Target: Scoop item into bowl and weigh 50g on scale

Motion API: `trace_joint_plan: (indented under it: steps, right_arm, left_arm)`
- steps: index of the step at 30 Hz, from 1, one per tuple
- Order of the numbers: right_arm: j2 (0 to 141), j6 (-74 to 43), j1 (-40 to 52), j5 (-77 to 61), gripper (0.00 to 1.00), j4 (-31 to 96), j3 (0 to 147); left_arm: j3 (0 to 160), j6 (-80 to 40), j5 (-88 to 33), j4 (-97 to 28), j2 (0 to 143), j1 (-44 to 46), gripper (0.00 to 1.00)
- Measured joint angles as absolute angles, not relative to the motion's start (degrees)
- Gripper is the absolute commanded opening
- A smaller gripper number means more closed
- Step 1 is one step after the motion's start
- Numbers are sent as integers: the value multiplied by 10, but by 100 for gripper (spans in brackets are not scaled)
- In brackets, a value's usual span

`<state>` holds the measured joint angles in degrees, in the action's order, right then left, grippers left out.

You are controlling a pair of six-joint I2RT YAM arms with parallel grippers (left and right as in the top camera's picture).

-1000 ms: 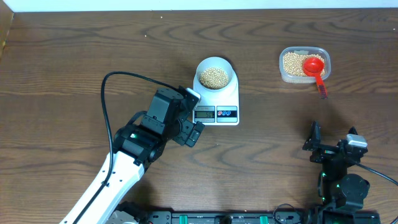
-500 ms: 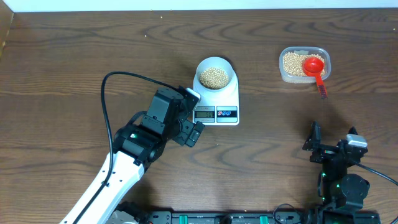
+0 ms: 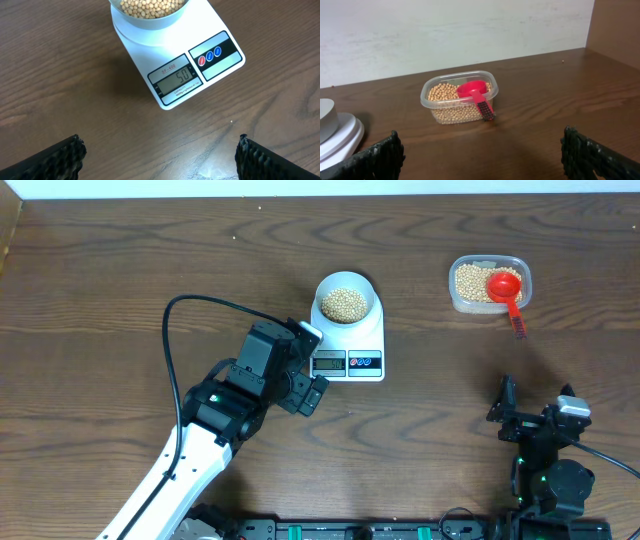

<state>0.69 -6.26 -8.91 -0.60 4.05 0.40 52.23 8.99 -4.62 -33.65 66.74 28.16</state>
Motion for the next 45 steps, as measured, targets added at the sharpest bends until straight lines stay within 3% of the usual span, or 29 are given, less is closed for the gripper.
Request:
trace_joint_plan:
  steps: [30,45]
  right_arm:
    - [7,-63,-89,-6,99,41,4]
    - [7,-63,-89,-6,99,41,4]
  left_arm:
    - [522,90,-46,-337,660,282,98]
    - [485,90,-24,-298,387,282,98]
